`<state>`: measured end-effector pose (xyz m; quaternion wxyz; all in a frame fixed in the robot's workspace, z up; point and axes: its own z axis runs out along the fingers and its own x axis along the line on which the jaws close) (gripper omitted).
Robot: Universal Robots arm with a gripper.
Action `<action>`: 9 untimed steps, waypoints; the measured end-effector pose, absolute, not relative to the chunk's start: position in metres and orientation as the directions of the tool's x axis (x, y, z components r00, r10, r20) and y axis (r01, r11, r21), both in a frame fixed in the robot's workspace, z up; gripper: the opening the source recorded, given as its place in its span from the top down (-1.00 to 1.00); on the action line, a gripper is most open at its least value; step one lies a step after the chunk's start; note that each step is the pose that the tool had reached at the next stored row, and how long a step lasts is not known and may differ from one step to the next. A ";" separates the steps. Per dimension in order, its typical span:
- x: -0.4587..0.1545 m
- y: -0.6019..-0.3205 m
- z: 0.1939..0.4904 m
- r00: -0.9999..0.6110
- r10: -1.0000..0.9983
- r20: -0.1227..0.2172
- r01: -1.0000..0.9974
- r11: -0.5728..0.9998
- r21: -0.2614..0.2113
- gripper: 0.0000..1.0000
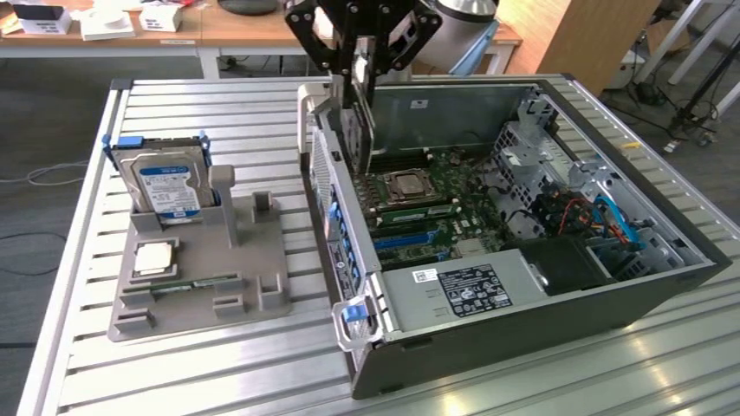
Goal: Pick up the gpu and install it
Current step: 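Pick up the gpu and move the gpu toward the slot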
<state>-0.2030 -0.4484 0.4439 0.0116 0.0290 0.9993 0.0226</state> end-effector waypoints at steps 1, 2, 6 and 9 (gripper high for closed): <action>-0.199 -0.448 0.444 -0.998 0.058 -0.022 0.057 0.997 0.046 0.46; -0.194 -0.448 0.444 -0.998 0.058 -0.022 0.057 0.997 0.046 0.46; -0.176 -0.448 0.444 -0.998 0.059 -0.022 0.057 0.997 0.046 0.46; -0.162 -0.448 0.444 -0.998 0.058 -0.022 0.057 0.997 0.046 0.46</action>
